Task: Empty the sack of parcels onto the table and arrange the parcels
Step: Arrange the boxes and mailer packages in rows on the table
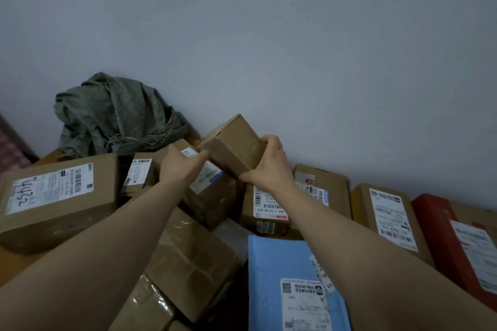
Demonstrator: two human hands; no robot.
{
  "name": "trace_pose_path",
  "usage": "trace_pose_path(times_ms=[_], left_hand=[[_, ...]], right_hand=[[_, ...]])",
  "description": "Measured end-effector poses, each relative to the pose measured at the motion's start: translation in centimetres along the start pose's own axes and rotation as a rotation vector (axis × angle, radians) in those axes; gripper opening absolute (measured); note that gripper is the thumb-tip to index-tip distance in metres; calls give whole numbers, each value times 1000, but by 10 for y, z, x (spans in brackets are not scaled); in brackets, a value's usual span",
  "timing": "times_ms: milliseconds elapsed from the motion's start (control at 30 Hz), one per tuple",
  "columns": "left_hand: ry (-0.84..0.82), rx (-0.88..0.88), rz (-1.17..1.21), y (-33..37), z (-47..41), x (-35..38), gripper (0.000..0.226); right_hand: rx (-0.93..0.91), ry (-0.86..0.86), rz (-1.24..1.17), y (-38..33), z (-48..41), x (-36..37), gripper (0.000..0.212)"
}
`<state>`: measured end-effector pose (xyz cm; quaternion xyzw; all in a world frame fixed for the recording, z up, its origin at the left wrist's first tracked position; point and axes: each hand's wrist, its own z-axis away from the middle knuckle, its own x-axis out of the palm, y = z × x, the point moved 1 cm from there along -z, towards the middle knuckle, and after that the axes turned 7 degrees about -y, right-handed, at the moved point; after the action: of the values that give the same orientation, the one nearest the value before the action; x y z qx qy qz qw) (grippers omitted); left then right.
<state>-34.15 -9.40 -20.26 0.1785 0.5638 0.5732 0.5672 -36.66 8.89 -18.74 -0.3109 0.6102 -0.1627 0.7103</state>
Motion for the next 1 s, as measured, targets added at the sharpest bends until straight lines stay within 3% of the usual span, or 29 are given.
trace_pose_path(times_ms=[67,167,300,533,667,833,933,1000], left_hand=[[-19,-43,-141,-3,-3,10,77],[-39,-210,-506,-2,7,27,110],[-134,-116,-584,-1,22,43,138],[-103,-30,-621,-5,13,42,121],[-150,141,-725,-7,-2,24,106],[-226,261,-769,0,-16,6,63],[-159,276,-741,3,-11,-3,82],[-157,343,-629,7,-1,-3,81]], right_hand=[[21,7,-46,1,0,1,94],[12,38,-46,3,1,2,93],[-119,133,135,7,3,8,81],[-130,152,300,21,-1,14,77],[-103,130,176,22,-5,14,83],[-20,-78,-47,12,-5,21,88],[-23,-129,67,12,-3,32,82],[-53,-110,262,12,-2,37,79]])
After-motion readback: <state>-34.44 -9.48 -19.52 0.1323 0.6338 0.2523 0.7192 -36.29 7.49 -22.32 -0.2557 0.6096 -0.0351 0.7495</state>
